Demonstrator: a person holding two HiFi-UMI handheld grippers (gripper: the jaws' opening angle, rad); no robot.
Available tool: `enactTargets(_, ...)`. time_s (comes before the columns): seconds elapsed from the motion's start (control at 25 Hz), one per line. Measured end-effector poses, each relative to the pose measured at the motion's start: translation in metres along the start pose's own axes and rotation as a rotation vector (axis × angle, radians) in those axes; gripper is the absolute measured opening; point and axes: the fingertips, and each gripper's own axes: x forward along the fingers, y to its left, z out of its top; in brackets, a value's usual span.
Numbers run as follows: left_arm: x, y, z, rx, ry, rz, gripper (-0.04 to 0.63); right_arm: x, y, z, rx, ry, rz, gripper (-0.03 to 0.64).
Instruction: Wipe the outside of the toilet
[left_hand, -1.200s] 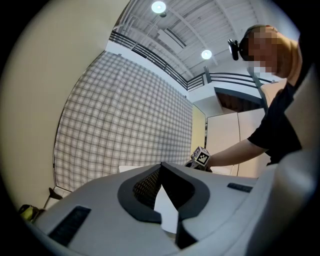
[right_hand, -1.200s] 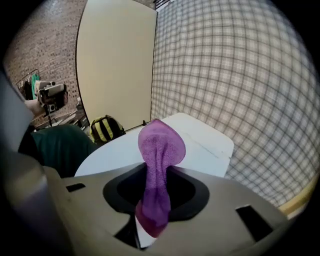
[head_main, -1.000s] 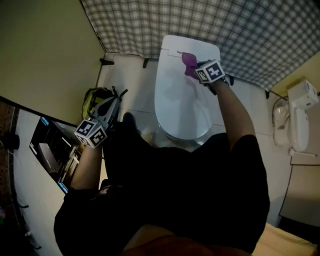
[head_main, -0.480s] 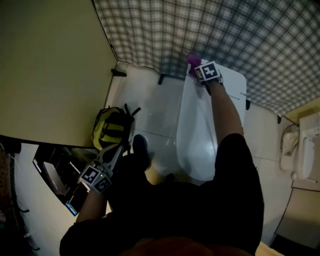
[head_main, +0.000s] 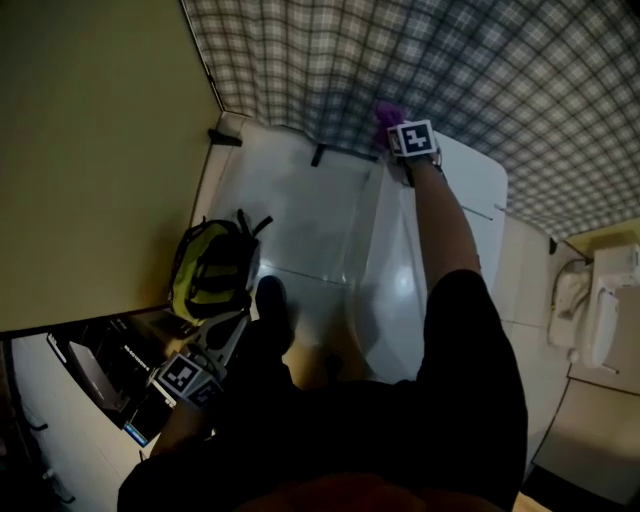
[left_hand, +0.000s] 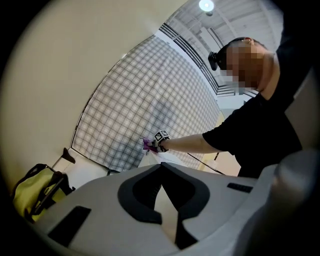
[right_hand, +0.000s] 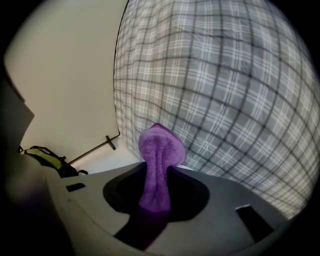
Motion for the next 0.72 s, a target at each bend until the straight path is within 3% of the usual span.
enactTargets(0.2, 0.007, 0.002, -0.001, -0.007, 0.009, 0.007, -0.008, 0.004, 0.009, 0.000, -0.053, 0.041, 0.037, 0.115)
enactTargets(0.32, 0.008, -0.007, 0.002, 0.012, 0.003, -0.005, -0.008, -0.004, 0.028, -0.016, -0.137, 0.105, 0.061, 0.114)
enactTargets(0.48, 0.010, -0.019, 0.007, 0.027, 0.004, -0.017, -0.008, -0.022, 0.025, -0.062, -0.286, 0.304, -0.086, 0.114)
enactTargets(0.72, -0.002, -0.072, 0.029, 0.100, -0.049, -0.059, -0.008, -0.082, 0.080, -0.083, -0.365, 0.235, -0.030, 0.114)
